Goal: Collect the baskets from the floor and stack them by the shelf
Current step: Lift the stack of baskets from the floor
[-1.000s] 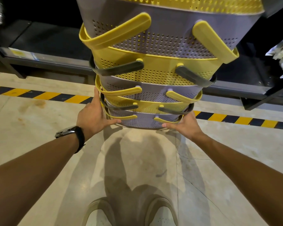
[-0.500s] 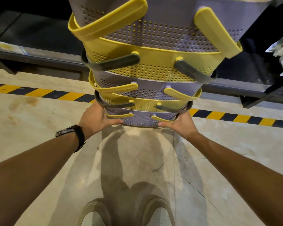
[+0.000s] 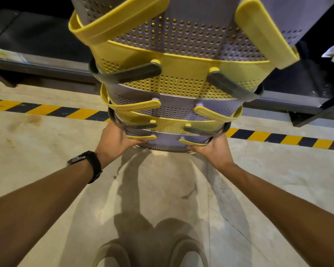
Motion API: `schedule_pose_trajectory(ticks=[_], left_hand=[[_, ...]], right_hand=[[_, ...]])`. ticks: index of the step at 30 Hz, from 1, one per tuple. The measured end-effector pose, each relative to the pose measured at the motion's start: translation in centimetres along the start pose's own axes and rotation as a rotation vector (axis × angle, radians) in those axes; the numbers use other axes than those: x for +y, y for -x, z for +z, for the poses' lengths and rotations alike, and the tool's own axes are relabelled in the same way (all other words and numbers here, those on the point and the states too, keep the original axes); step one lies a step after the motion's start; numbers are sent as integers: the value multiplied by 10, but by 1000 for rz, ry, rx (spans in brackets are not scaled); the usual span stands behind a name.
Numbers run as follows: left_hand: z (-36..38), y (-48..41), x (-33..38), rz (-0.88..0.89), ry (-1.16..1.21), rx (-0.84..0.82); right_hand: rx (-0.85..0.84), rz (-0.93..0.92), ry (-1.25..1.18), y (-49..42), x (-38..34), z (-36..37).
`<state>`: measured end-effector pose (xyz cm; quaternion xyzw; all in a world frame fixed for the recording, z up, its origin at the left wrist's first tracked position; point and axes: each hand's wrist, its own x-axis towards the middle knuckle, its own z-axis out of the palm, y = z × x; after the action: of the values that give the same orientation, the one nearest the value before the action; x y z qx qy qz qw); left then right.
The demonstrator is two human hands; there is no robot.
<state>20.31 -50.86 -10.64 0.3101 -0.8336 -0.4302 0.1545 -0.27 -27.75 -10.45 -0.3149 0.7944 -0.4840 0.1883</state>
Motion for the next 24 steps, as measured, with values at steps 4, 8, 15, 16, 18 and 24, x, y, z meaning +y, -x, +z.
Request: schedule_pose_trajectory(ticks=[4, 8, 15, 16, 18, 24], left_hand=[[1, -2, -3, -26, 144, -7], [0, -1, -2, -23, 123, 20], [-13, -3, 4, 15, 61, 12], [-13, -4, 6, 4, 106, 10], [-13, -6, 12, 2, 202, 18], [-35, -6, 31, 73, 124, 77]], right_hand=[[20, 12, -10, 1, 4, 1], [30, 7, -49, 3, 4, 4], [87, -28, -42, 5, -16, 2], [91, -32, -41, 4, -19, -1], [89, -65, -30, 3, -24, -6], [134, -69, 7, 2, -52, -16]])
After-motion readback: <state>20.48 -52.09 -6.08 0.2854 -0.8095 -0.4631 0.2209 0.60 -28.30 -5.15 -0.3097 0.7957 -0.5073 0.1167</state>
